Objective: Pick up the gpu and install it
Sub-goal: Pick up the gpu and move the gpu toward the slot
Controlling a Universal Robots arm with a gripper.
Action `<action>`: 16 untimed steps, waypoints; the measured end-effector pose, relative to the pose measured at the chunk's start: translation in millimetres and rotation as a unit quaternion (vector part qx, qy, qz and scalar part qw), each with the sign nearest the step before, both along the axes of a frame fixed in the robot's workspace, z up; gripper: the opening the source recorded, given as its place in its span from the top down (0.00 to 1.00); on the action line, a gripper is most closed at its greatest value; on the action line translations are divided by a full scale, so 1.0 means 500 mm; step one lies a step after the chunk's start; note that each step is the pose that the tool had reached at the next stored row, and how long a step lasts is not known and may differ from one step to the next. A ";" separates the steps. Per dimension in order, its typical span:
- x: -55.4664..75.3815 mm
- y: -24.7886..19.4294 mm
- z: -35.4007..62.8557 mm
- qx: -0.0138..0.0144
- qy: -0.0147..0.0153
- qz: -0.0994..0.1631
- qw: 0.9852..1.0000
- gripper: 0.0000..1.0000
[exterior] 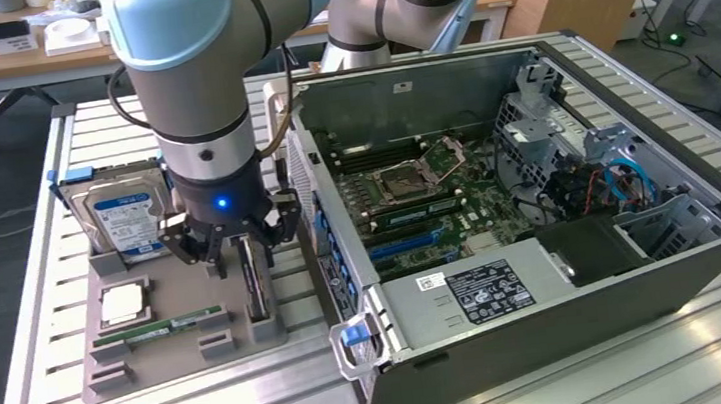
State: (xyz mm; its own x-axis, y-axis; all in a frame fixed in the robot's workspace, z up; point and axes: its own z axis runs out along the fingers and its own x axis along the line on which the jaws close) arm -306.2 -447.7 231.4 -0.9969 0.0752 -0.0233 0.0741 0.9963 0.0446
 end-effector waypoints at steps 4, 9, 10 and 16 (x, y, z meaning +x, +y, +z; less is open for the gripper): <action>0.001 0.0001 0.000 0.000 0.000 0.000 1.000 0.41; 0.001 0.0000 0.000 0.000 0.000 0.000 1.000 0.41; 0.001 0.0001 0.000 0.000 0.000 0.000 1.000 0.41; 0.001 0.0001 0.000 0.000 0.000 0.000 1.000 0.41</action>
